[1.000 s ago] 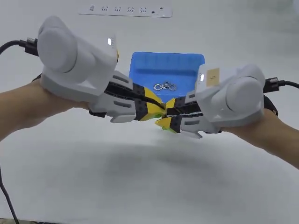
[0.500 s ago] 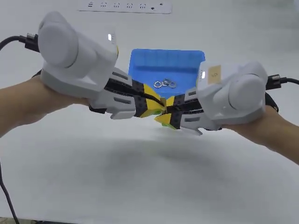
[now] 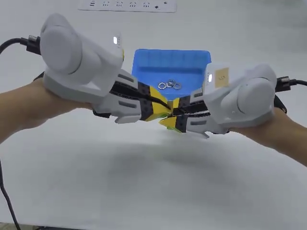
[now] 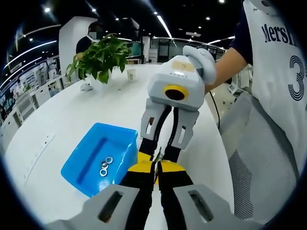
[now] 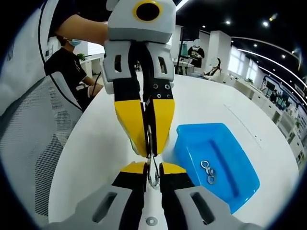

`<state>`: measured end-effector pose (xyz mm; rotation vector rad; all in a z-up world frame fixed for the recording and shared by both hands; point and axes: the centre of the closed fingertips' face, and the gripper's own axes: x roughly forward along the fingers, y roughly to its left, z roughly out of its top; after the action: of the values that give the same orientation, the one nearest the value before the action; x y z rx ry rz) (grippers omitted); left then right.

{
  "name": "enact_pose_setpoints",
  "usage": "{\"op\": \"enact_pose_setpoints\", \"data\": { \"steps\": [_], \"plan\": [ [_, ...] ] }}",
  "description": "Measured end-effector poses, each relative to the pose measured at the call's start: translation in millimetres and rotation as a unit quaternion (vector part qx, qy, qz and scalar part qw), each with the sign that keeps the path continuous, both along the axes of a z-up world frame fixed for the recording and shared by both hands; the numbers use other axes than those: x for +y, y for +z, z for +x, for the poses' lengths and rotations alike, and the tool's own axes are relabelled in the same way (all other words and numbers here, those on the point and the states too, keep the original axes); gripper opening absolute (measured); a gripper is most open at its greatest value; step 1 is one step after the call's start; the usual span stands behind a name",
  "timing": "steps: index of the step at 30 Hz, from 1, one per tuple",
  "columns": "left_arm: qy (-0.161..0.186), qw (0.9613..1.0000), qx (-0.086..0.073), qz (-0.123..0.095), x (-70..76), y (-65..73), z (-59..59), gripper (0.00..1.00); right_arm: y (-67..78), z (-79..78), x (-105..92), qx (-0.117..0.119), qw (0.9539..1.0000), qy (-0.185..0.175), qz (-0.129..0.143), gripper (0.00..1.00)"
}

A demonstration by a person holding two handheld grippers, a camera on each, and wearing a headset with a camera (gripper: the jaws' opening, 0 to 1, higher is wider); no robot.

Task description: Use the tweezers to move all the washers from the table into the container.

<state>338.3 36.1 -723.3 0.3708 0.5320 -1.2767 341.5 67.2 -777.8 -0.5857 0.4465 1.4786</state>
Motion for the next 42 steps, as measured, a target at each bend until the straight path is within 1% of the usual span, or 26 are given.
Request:
{"op": "enact_pose_setpoints", "data": {
  "steps": [1, 2, 4, 5, 6, 8, 10, 14, 15, 17, 18, 19, 20, 22, 23, 28, 36, 42],
  "plan": [
    [-0.001, 1.0000, 0.000, 0.000, -0.1, 0.0, -0.2, 0.07, -8.3, 2.6, -5.7, -0.020, 0.9993, 0.009, -0.029, 0.13],
    [-0.002, 1.0000, 0.000, 0.000, -0.1, 0.0, -0.4, 0.07, -10.4, 2.4, -6.3, -0.024, 0.9992, 0.009, -0.030, 0.13],
    [-0.002, 1.0000, 0.000, 0.001, 0.1, 0.1, -0.3, 0.07, -7.9, -1.5, -4.3, -0.008, 0.9999, 0.005, -0.009, 0.11],
    [-0.003, 1.0000, 0.001, 0.001, 0.2, 0.2, -0.8, 0.06, -6.7, -1.4, -4.6, -0.004, 1.0000, 0.002, -0.005, 0.11],
    [-0.004, 1.0000, 0.001, 0.001, 0.3, 0.2, -1.2, 0.06, -4.1, -1.5, -4.2, 0.005, 1.0000, -0.005, 0.005, 0.11],
    [-0.005, 1.0000, 0.001, 0.001, 0.3, 0.2, -1.5, 0.07, -1.5, -0.5, -3.7, 0.010, 0.9998, -0.011, 0.012, 0.12],
    [-0.004, 1.0000, 0.003, 0.000, 0.3, 0.3, -0.7, 0.06, -2.4, -1.2, -3.0, 0.005, 0.9999, -0.004, 0.010, 0.11],
    [-0.005, 1.0000, 0.001, 0.002, -0.1, 0.3, -0.3, 0.07, -2.4, -1.6, -2.7, 0.006, 0.9999, -0.001, 0.009, 0.10],
    [-0.006, 1.0000, 0.004, 0.001, -0.3, 0.2, -0.7, 0.07, -2.5, -2.2, -2.8, 0.003, 0.9999, 0.001, 0.010, 0.10],
    [-0.003, 1.0000, 0.005, -0.002, -0.6, 0.5, -0.2, 0.07, -2.4, -1.9, -3.0, 0.001, 0.9999, 0.001, 0.012, 0.10],
    [-0.007, 0.9999, 0.011, -0.004, -1.6, 0.3, -2.3, 0.07, -2.4, -2.3, -3.0, 0.003, 0.9999, 0.001, 0.012, 0.10],
    [-0.007, 0.9999, 0.011, -0.004, -1.7, 0.3, -2.3, 0.07, -2.5, -2.9, -3.1, 0.004, 0.9999, 0.001, 0.012, 0.10],
    [-0.007, 0.9999, 0.007, -0.005, -2.6, 0.5, -1.5, 0.07, -2.5, -2.4, -3.3, 0.002, 0.9999, 0.001, 0.012, 0.10],
    [-0.010, 0.9999, 0.010, -0.007, -4.8, 0.7, -2.5, 0.07, -2.6, -2.7, -3.2, 0.002, 0.9999, 0.002, 0.011, 0.10],
    [-0.010, 0.9999, 0.008, -0.008, -5.8, 1.2, -2.0, 0.07, -2.7, -2.4, -3.2, 0.001, 0.9999, 0.002, 0.010, 0.10],
    [-0.013, 0.9998, 0.007, -0.011, -9.1, 2.5, -0.6, 0.07, -2.7, -1.2, -2.7, 0.003, 0.9999, 0.000, 0.010, 0.10],
    [-0.014, 0.9998, 0.006, -0.012, -9.1, 3.7, -0.3, 0.07, -2.8, -0.5, -2.3, 0.004, 1.0000, 0.000, 0.006, 0.10],
    [-0.013, 0.9998, 0.005, -0.015, -7.5, 5.9, -0.5, 0.07, -0.2, -0.5, -1.4, 0.003, 1.0000, -0.001, 0.007, 0.10]
  ]
}}
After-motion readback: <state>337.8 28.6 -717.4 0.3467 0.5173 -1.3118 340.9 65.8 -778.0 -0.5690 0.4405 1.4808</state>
